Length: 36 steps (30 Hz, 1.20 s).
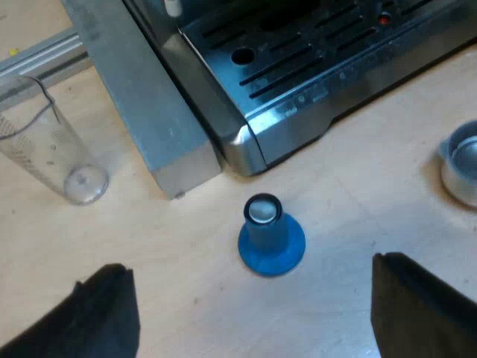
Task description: Grind coffee beans and then tamp
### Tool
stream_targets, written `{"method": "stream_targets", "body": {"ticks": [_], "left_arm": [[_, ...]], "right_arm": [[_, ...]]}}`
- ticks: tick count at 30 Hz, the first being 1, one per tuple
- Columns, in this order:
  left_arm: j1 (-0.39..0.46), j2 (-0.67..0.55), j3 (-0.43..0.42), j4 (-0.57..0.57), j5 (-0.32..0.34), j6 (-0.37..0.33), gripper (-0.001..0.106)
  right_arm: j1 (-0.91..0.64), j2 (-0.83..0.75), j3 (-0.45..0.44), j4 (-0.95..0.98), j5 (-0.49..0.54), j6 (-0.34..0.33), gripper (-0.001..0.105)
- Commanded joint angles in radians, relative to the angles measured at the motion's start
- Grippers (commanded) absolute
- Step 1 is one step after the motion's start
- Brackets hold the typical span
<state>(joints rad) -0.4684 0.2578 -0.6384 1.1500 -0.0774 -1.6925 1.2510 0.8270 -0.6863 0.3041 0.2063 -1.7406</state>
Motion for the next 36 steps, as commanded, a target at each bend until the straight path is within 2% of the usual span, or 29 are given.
{"method": "stream_targets", "body": {"ticks": [1, 5, 8, 13, 18, 19, 20, 26, 36], "left_arm": [[-0.005, 0.045, -0.007, -0.003, -0.028, -0.018, 0.066], [-0.005, 0.097, -0.007, -0.017, -0.037, -0.018, 0.066], [-0.005, 0.211, -0.007, -0.094, -0.047, -0.018, 0.066], [0.012, 0.326, -0.007, -0.156, -0.036, -0.016, 0.066], [0.108, 0.434, -0.007, -0.210, 0.067, -0.032, 0.066], [0.108, 0.434, -0.007, -0.210, 0.067, -0.032, 0.066], [0.131, 0.477, -0.007, -0.242, 0.129, -0.035, 0.066], [0.126, 0.550, -0.007, -0.236, 0.157, -0.027, 0.066], [0.126, 0.710, -0.007, -0.298, 0.112, -0.022, 0.066]], "right_arm": [[-0.001, -0.004, 0.024, -0.064, 0.032, -0.007, 0.067], [-0.001, -0.004, 0.035, -0.100, 0.088, -0.007, 0.070], [-0.001, -0.004, 0.035, -0.100, 0.089, -0.007, 0.070], [-0.001, -0.004, 0.035, -0.100, 0.089, -0.007, 0.070], [-0.001, -0.004, 0.035, -0.100, 0.058, -0.007, 0.070], [-0.001, -0.004, 0.035, -0.100, 0.058, -0.007, 0.070], [-0.001, -0.004, 0.035, -0.100, 0.058, -0.006, 0.070], [-0.001, -0.004, 0.035, -0.100, 0.058, -0.006, 0.070], [-0.001, -0.004, 0.035, -0.100, 0.075, -0.006, 0.070]]}}
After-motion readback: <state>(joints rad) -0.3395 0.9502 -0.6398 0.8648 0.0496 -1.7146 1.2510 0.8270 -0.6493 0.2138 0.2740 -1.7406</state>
